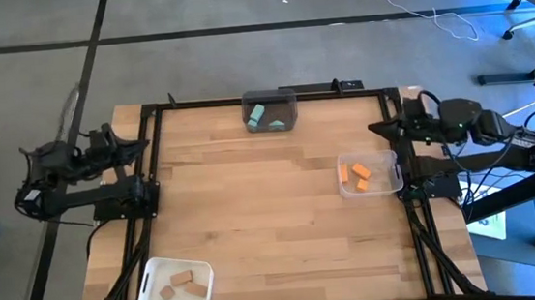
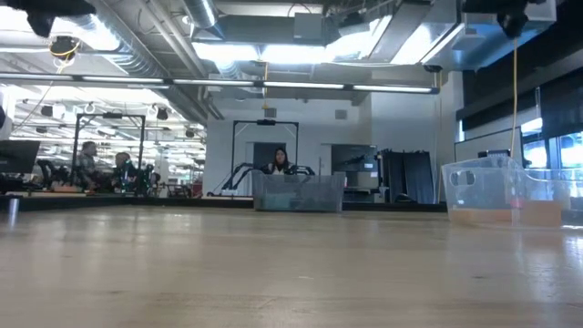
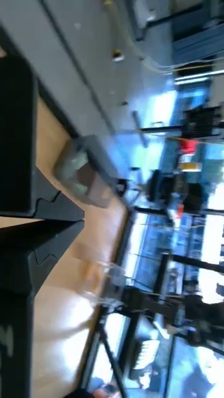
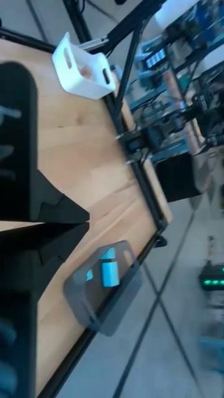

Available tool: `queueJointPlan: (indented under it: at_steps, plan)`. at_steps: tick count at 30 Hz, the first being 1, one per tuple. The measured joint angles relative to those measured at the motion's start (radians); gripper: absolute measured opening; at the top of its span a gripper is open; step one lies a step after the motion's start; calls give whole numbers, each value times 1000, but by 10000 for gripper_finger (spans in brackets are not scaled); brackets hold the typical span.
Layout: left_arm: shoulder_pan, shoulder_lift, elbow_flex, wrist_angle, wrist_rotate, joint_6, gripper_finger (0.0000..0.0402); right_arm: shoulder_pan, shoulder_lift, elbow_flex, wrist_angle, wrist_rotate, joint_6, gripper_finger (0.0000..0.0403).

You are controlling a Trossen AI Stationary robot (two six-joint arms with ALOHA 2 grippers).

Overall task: Sort & place blocks by color
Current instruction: Return to Home Position

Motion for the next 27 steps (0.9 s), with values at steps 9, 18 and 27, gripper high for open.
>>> queueJointPlan:
  at_steps: [9, 18, 27]
  plan:
    - [0, -2, -64, 173, 53, 27, 0, 0, -238, -237, 210, -51, -46, 0]
    - [0, -1, -251, 386, 104, 72, 0, 0, -431, -404, 303, -72, -86, 0]
    - [-1, -1, -416, 588, 127, 48, 0, 0, -486, -453, 311, -79, -92, 0]
